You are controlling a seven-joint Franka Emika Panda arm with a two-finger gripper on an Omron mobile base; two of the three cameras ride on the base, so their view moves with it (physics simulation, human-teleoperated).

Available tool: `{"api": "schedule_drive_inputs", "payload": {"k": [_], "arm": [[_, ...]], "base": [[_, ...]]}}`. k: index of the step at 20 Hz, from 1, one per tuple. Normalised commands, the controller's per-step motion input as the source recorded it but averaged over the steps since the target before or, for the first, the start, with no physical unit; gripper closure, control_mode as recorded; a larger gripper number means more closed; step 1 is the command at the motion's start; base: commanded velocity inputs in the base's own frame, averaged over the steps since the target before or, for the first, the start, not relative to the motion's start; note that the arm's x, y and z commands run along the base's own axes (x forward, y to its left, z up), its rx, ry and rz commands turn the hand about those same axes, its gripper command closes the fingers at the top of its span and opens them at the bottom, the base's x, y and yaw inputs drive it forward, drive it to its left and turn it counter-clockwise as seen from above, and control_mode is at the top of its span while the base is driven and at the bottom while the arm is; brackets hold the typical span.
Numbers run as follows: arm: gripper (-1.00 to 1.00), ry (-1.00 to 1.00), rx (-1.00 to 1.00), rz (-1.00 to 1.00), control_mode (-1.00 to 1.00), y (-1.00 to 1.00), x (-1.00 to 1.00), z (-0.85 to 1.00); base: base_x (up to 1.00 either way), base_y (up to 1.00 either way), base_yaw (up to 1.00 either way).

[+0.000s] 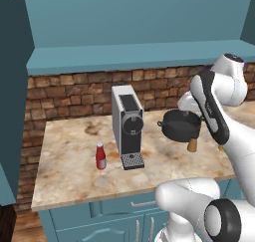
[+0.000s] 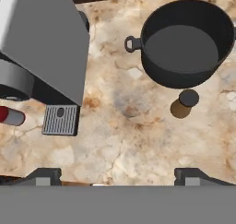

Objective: There are various items on the counter. Only move the condiments/shakers into the cabinet.

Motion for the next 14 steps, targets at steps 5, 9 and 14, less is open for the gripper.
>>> {"api": "schedule_drive_inputs", "payload": {"k": [5, 9, 14], "arm": [[-1.0, -0.07, 0.04, 0.04, -1.0, -1.0, -0.15, -0.5], [-1.0, -0.15, 0.01, 0.12, -1.0, -1.0, -0.12, -0.34], [-1.0, -0.24, 0.05, 0.21, -1.0, -0.85, -0.04, -0.21]], "base": [[0.0, 0.0, 0.0], [0.0, 0.0, 0.0], [0.0, 0.0, 0.0]]}}
